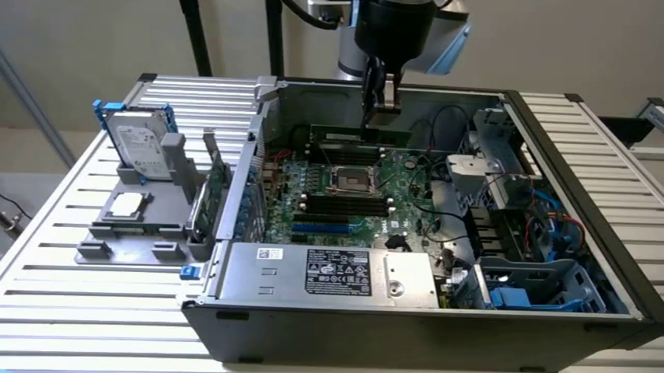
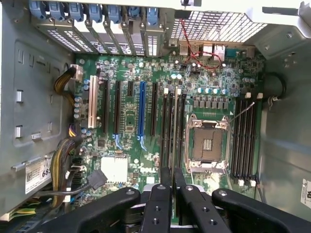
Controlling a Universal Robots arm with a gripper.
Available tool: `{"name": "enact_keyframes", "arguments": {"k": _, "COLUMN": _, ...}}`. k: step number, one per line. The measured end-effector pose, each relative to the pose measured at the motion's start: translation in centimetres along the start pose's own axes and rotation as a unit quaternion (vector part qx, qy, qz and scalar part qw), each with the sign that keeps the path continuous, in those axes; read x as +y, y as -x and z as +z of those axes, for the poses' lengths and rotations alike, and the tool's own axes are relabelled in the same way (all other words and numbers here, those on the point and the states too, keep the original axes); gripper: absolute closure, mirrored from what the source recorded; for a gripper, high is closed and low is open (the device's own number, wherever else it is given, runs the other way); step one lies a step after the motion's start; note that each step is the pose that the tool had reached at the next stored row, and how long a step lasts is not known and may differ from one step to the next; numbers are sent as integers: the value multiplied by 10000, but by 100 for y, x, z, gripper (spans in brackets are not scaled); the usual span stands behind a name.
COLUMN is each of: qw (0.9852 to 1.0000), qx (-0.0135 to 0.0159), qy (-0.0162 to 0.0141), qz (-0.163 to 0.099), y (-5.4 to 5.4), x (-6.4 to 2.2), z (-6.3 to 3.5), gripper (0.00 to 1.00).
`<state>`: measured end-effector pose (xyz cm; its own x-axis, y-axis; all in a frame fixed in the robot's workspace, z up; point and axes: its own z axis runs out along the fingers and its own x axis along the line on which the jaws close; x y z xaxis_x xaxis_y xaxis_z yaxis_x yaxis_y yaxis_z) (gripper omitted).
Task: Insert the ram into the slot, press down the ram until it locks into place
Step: 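Insert the ram into the slot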
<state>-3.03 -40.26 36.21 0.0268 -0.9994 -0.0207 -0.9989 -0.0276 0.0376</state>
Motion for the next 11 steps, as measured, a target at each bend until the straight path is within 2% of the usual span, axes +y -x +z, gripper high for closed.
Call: {"name": "enact_keyframes", "arguments": {"k": 11, "qw": 10000, "qx": 1, "qy": 0, "qz": -20, "y": -4, "x": -1, "z": 199, "gripper": 86}}
